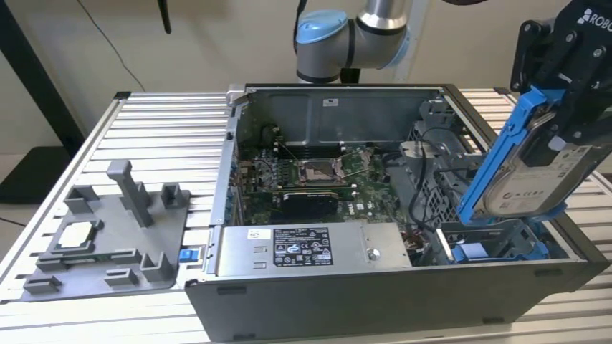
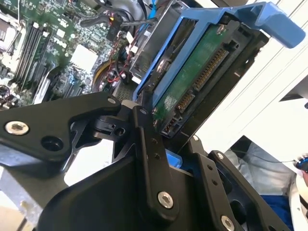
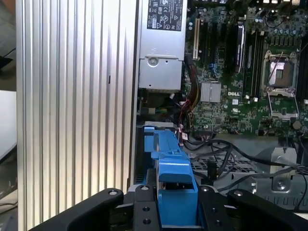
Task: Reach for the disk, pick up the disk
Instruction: 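Pick up the disk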
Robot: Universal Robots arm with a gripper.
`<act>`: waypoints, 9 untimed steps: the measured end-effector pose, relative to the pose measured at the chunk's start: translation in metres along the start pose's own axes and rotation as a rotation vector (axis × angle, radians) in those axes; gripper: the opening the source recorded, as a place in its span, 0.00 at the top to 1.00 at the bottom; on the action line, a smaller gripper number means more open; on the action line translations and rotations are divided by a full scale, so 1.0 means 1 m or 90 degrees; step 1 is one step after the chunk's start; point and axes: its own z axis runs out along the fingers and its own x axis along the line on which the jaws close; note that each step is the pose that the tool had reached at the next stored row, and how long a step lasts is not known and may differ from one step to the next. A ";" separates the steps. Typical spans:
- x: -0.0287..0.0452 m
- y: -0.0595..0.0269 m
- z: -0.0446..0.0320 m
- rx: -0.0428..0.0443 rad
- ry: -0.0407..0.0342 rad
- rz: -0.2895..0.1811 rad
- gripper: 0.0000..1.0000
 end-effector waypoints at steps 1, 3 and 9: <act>0.0000 0.0002 0.0016 0.0000 -0.0001 0.000 1.00; 0.0000 0.0007 0.0046 0.0000 0.0000 0.000 1.00; 0.0001 0.0011 0.0111 0.0000 0.0000 0.000 1.00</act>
